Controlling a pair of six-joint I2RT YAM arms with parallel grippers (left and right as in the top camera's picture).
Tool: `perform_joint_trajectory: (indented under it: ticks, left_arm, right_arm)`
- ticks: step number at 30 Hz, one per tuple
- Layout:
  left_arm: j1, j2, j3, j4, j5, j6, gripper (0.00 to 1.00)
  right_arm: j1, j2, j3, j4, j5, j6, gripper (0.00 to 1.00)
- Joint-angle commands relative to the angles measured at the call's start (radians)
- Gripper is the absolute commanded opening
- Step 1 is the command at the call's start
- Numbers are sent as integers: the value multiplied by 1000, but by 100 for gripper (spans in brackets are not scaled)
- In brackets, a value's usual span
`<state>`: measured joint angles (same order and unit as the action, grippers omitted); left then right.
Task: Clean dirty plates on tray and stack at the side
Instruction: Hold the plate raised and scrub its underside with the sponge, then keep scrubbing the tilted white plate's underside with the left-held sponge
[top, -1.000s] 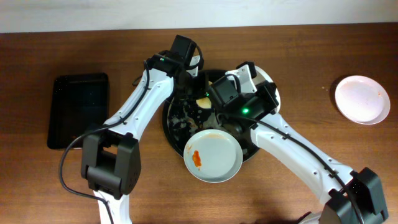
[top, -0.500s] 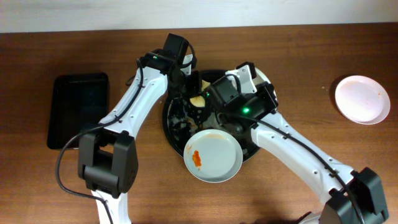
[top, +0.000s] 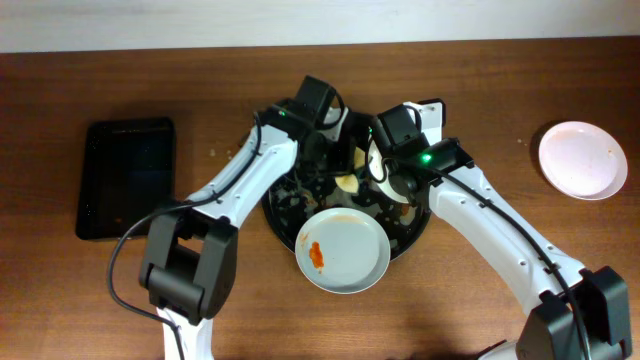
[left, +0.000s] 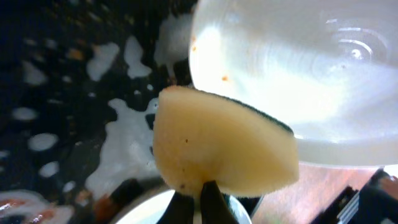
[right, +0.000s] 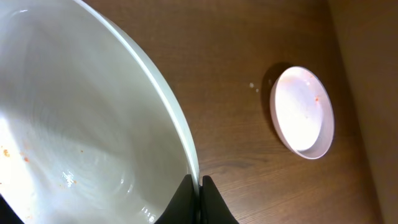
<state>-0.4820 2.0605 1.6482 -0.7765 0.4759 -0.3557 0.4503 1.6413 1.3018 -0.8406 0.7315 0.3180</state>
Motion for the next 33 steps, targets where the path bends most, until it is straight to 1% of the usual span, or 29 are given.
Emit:
perform_joint_trajectory:
  ticks: [1, 3, 6, 12, 16, 23, 29, 33]
  left_arm:
    - [6, -15, -98, 88, 90, -45, 0]
    - [0, -15, -148, 159, 136, -63, 0]
    - [-21, -14, -190, 220, 151, -77, 0]
    - [-80, -13, -195, 238, 153, -77, 0]
    - [-109, -10, -196, 238, 110, -78, 0]
    - [-104, 64, -195, 306, 104, -146, 0]
    - [-79, 98, -195, 351, 104, -161, 0]
    - [-58, 100, -195, 375, 101, -172, 0]
  right_arm:
    - [-2, 25, 24, -3, -25, 39, 4]
    - [-2, 39, 24, -5, -28, 53, 4]
    - [-2, 52, 24, -9, -47, 66, 4]
    - [1, 54, 24, -5, -43, 65, 4]
    - [1, 54, 24, -6, -40, 65, 4]
    - [6, 54, 24, -10, -39, 57, 4]
    - [61, 54, 24, -8, 57, 54, 4]
    - [82, 54, 24, -8, 67, 54, 4]
